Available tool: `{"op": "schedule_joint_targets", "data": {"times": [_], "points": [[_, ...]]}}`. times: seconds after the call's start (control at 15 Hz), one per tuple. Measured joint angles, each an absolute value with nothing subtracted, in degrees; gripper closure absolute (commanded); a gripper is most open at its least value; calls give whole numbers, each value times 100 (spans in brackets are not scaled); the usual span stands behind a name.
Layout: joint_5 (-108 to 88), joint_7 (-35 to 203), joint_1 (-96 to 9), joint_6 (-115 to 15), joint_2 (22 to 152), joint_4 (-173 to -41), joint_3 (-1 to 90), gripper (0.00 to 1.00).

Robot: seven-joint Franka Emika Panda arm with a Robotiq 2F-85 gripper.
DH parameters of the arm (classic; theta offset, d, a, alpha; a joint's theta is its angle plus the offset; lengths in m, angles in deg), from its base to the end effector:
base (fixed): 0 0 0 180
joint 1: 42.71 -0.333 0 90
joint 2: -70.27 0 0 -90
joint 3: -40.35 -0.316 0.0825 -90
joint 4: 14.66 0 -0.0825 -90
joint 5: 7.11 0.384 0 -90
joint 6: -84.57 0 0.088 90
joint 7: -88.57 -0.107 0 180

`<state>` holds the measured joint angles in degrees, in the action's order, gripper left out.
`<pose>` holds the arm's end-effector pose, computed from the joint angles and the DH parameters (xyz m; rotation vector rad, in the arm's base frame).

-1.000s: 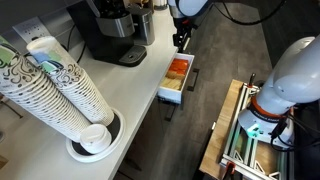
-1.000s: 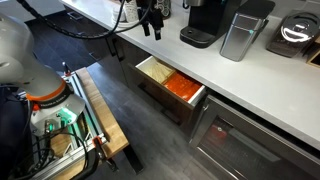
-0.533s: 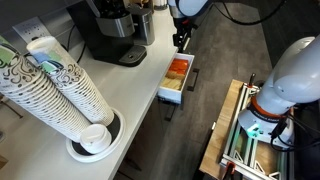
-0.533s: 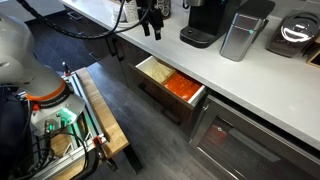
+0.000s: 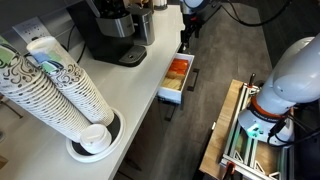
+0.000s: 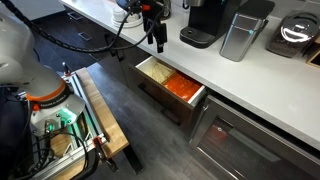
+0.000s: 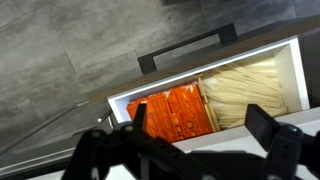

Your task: Close the open drawer

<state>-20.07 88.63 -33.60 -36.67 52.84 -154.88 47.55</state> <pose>0.4169 -0.1331 0.4108 2.9827 -0.2347 -0.0721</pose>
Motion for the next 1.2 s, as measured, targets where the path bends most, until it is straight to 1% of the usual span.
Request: {"op": "schedule_joint_targets", "data": {"times": [0.33, 0.53, 0.73, 1.2], "points": [[-605, 9901, -3228, -3667, 5348, -15509, 5648, 0], [260, 10314, -3161, -3679, 5506, -15570, 6040, 0], [996, 10765, -3037, -3979, 5754, -15634, 6362, 0], [1020, 10806, -2975, -3996, 5796, -15602, 6262, 0]]}}
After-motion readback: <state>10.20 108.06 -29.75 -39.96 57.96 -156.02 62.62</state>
